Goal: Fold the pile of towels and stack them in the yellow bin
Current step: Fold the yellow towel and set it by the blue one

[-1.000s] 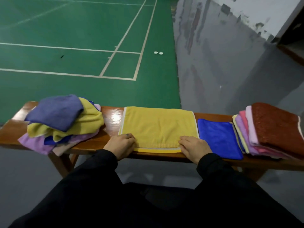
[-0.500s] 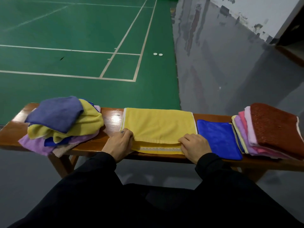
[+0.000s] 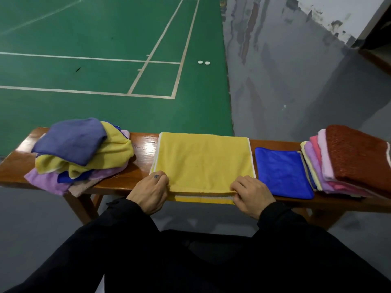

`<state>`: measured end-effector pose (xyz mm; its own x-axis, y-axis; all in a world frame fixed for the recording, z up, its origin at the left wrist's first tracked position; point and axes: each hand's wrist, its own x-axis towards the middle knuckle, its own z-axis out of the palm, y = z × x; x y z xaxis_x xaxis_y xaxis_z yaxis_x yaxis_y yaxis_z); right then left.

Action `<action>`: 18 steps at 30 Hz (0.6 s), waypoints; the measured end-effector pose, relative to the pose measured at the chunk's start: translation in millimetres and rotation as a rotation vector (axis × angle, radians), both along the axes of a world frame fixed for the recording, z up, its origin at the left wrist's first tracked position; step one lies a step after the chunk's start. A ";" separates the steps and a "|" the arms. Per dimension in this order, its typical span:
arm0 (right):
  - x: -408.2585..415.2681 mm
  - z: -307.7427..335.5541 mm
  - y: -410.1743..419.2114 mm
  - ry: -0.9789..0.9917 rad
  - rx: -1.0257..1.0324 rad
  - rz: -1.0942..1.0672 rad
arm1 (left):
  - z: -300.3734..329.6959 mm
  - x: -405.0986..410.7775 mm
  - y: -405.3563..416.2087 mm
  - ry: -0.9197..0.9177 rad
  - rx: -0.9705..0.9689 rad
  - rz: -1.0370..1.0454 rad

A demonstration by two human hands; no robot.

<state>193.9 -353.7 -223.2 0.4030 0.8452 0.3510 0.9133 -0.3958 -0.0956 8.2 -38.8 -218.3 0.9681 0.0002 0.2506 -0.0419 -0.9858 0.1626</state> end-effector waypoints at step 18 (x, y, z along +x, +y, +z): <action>14.9 58.2 36.8 0.187 0.395 -0.285 | 8.7 12.3 -3.0 0.018 0.017 0.235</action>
